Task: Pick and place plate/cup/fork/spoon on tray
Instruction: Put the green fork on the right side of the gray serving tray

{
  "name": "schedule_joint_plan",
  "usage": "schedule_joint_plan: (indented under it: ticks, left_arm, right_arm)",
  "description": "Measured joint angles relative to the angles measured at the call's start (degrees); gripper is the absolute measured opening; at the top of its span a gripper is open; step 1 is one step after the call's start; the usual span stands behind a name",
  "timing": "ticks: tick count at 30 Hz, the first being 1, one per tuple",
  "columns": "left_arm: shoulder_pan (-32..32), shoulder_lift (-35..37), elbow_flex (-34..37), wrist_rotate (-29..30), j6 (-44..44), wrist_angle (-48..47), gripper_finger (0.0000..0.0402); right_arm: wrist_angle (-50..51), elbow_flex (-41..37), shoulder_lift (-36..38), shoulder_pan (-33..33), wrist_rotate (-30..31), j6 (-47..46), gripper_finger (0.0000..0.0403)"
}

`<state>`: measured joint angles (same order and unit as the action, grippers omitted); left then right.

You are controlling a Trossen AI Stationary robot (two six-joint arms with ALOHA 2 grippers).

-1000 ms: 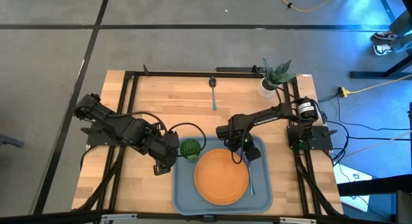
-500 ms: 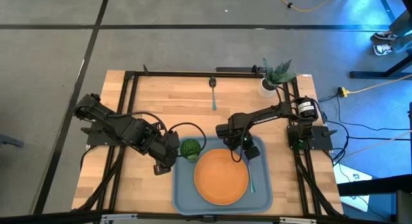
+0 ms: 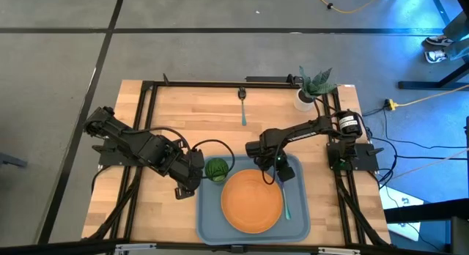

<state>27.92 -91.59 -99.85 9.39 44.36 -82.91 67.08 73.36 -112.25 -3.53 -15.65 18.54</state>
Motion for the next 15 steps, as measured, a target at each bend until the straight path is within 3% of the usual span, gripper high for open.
schedule_joint_plan:
  ticks: [15]
  left_arm:
    - [0.0, 0.0, 0.0, 0.2, 0.0, 0.0, 0.0]
  right_arm:
    - [2.0, 0.0, 2.1, 0.0, 1.6, -3.1, 0.0021]
